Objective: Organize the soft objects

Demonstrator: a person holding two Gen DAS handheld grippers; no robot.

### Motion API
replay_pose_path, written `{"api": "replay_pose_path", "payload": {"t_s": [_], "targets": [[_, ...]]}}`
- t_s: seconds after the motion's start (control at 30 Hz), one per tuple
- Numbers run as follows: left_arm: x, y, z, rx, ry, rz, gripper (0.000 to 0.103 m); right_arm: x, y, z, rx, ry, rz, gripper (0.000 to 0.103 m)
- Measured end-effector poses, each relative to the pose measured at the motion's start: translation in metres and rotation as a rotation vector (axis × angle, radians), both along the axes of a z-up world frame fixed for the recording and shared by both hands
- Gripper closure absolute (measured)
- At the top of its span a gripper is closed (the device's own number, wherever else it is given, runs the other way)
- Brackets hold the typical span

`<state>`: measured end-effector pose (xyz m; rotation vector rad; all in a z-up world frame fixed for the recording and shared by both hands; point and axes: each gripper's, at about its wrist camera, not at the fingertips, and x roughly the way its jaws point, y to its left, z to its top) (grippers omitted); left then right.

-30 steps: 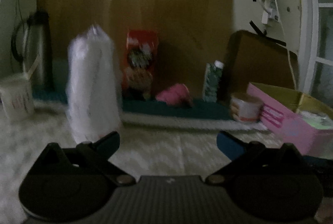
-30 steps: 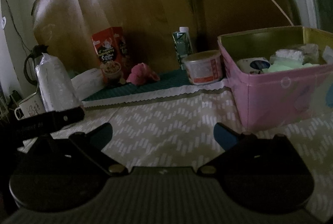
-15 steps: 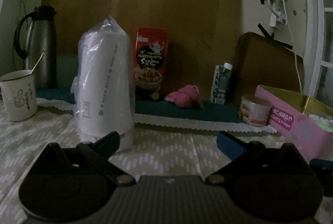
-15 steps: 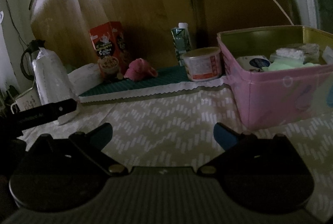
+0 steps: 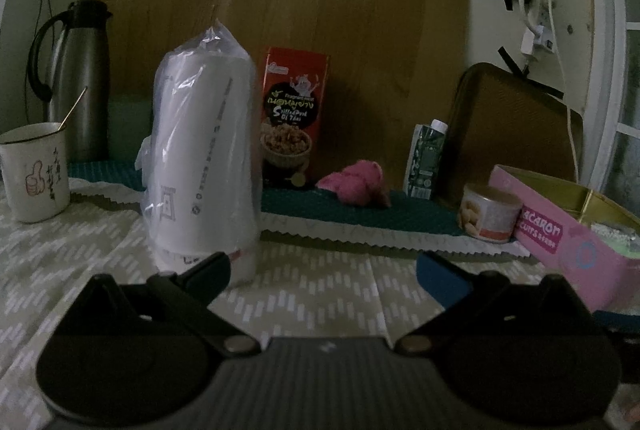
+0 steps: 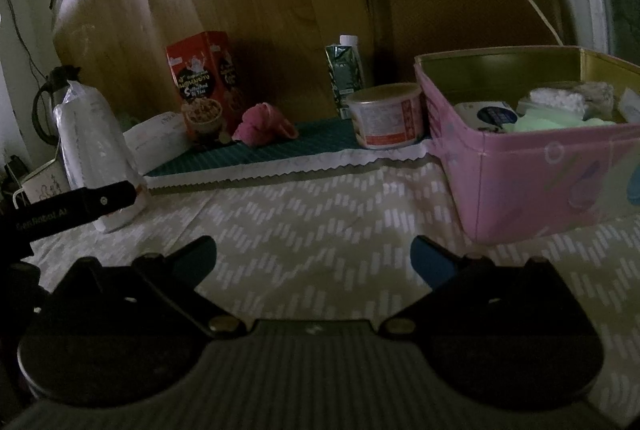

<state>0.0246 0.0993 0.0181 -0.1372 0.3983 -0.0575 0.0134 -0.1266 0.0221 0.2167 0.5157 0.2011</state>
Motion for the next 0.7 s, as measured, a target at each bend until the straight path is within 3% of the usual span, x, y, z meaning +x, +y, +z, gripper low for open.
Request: {"api": "replay_pose_path", "payload": {"t_s": [0.7], "targets": [[0.0048, 0.0035, -0.0036, -0.008, 0.034, 0.006, 0.000, 0.0001, 0.0007, -0.0001, -0.007, 0.001, -0.002, 0.000]]}}
